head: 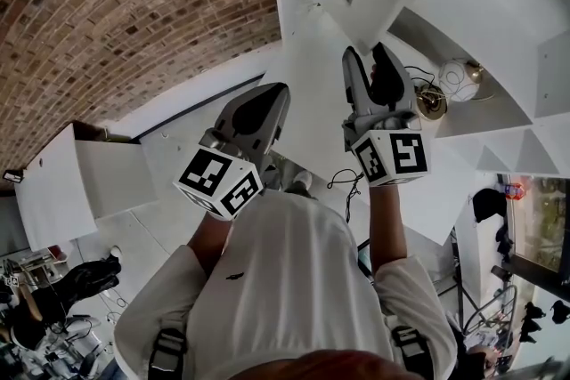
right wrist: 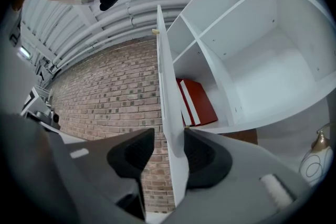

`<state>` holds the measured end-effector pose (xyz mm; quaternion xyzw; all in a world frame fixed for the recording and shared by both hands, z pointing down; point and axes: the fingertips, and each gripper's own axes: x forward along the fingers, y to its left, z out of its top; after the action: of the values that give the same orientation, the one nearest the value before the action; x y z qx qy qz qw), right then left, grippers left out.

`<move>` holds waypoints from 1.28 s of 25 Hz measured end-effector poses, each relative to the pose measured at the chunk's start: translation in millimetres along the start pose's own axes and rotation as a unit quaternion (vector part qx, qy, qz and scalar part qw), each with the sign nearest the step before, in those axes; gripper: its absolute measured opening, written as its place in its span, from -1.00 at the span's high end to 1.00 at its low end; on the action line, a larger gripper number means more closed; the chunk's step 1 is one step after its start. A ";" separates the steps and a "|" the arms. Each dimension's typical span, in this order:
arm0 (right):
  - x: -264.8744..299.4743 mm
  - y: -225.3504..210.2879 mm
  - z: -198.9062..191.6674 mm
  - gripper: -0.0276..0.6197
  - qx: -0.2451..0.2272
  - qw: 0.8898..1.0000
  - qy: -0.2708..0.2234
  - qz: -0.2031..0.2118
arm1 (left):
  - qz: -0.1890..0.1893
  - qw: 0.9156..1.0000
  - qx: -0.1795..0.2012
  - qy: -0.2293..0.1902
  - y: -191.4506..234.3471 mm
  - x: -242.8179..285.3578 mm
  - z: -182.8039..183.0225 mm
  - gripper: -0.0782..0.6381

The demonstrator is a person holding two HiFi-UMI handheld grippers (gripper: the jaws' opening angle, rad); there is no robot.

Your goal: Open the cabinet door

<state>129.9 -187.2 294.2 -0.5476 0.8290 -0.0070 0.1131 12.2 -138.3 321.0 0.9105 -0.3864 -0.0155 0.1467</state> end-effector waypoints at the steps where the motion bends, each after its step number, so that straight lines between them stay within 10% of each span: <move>1: -0.7 1.9 -0.2 0.38 0.001 1.000 0.001 0.003 | -0.001 1.000 0.000 0.000 -0.4 0.4 -0.4 0.76; 32: -8.3 42.7 -4.8 0.63 0.011 0.998 0.013 0.064 | 0.013 1.000 -0.006 -0.004 3.1 -2.1 -4.6 0.76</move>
<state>93.4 -163.1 294.6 -0.4924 0.8634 -0.0161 0.1091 9.3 -137.6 326.1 0.9043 -0.3990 -0.0191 0.1505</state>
